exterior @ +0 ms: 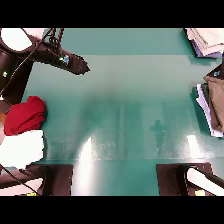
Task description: Fold the shirts.
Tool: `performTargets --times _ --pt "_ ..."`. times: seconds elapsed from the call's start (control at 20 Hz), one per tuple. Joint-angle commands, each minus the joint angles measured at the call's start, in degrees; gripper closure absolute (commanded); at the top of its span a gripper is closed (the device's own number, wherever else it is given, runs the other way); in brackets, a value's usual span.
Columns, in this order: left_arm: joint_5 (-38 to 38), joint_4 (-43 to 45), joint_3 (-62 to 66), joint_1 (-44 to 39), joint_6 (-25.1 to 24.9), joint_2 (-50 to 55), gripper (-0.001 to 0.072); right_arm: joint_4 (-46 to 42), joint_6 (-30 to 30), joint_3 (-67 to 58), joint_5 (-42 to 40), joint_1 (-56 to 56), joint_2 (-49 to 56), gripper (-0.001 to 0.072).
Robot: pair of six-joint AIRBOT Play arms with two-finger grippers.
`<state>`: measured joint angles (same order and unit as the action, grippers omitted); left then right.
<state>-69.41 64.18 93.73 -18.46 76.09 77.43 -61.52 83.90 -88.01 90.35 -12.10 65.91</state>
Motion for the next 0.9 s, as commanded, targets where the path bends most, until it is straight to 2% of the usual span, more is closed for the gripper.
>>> performTargets --times 0.0,0.7,0.8,0.85 --pt "0.02 0.02 0.00 0.00 0.00 0.02 0.0682 0.02 0.02 0.02 0.17 0.09 -0.04 0.0693" --pt "1.49 -1.22 0.02 0.00 0.00 0.02 0.0682 0.02 0.02 0.02 1.38 0.09 -0.04 0.0693" --pt "-2.84 1.09 2.16 1.51 0.63 -0.26 0.0682 0.00 0.00 0.02 1.29 0.09 -0.04 0.0693" --pt "-6.78 5.66 3.87 2.86 1.70 -0.85 0.0682 0.02 0.00 0.02 1.14 0.09 -0.04 0.0693"
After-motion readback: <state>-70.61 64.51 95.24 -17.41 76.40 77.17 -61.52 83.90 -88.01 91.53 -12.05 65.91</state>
